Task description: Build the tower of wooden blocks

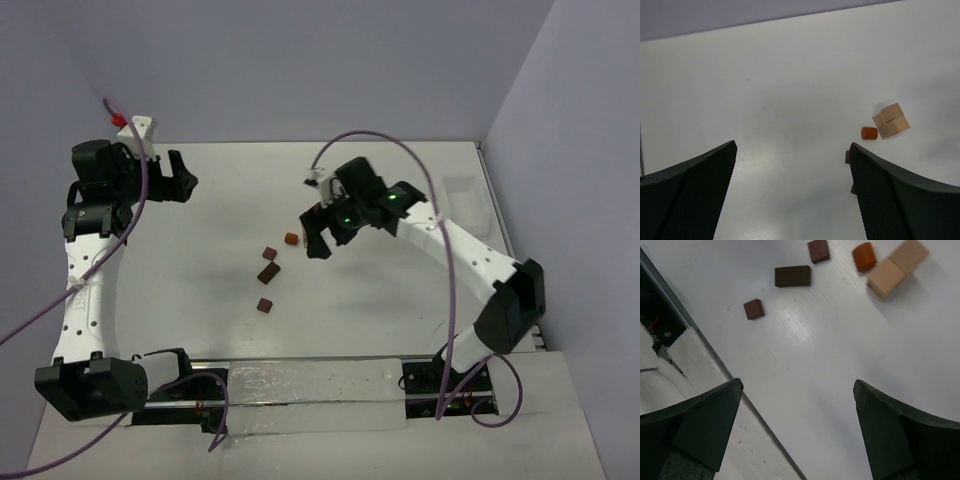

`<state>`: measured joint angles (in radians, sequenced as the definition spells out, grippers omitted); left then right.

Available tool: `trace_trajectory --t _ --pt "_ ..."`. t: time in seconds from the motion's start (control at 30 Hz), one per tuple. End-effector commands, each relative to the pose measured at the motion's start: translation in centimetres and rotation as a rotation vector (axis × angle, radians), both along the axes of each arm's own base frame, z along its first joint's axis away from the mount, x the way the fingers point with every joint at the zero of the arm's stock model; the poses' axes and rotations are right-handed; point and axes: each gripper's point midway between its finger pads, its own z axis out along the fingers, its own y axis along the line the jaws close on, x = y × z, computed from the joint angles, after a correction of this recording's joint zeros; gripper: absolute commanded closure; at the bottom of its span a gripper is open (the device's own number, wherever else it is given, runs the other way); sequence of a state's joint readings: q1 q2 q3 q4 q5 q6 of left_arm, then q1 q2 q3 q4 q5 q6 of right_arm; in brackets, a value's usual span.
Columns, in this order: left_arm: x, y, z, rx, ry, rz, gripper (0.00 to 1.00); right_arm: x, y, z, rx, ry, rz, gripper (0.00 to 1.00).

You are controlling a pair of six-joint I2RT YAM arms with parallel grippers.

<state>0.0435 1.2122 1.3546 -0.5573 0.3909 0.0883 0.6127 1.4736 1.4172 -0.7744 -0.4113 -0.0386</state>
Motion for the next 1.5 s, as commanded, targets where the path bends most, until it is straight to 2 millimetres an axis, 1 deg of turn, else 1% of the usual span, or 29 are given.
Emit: trace_trajectory --t 0.0,0.03,0.1,0.17,0.23,0.27,0.4,0.5,0.57,0.7,0.87,1.07,1.27,1.47 --pt "-1.8 0.6 1.8 -0.203 -0.006 0.030 0.01 -2.2 8.0 -2.2 -0.056 -0.005 0.085 0.00" --pt "-2.1 0.7 1.6 -0.207 0.009 0.038 0.01 -2.8 9.6 -3.0 -0.067 0.008 0.109 0.00" --pt "-2.6 1.1 1.3 -0.226 0.032 0.055 0.01 -2.5 11.7 -4.5 -0.086 0.029 0.113 0.00" --pt "-3.0 0.9 1.5 -0.239 0.029 0.049 0.01 -2.1 13.0 -5.5 -0.101 0.040 0.112 0.00" --pt "-3.7 0.5 1.7 -0.257 0.012 0.024 0.01 -1.1 14.5 -7.4 -0.134 0.045 0.108 0.00" --pt "-3.8 0.4 1.7 -0.263 0.005 0.015 0.01 -0.7 14.9 -8.2 -0.150 0.044 0.108 0.00" --pt "-3.7 0.1 1.1 -0.263 0.018 -0.011 0.01 0.5 15.8 -11.6 -0.248 0.044 0.120 0.00" --pt "-3.7 -0.4 0.8 -0.269 0.031 -0.052 0.01 0.8 16.1 -13.4 -0.287 0.044 0.144 0.00" --pt "-3.7 -0.6 0.8 -0.276 0.031 -0.071 0.01 0.7 16.1 -14.2 -0.303 0.050 0.158 0.00" --pt "-3.9 -1.1 0.9 -0.279 0.026 -0.107 0.01 1.1 15.7 -16.3 -0.357 0.037 0.186 0.00" --pt "-4.4 -1.6 1.4 -0.284 0.015 -0.136 0.01 1.4 15.4 -17.6 -0.391 0.034 0.186 0.00" --pt "-4.6 -1.6 1.5 -0.276 0.012 -0.143 0.01 2.0 15.8 -18.5 -0.407 0.032 0.177 0.00" --pt "-4.5 -1.7 1.6 -0.280 0.012 -0.146 0.01 2.4 16.3 -19.1 -0.409 0.031 0.172 0.00" --pt "-4.4 -1.6 1.5 -0.277 0.012 -0.144 0.01 2.5 16.2 -19.2 -0.414 0.025 0.172 0.00"
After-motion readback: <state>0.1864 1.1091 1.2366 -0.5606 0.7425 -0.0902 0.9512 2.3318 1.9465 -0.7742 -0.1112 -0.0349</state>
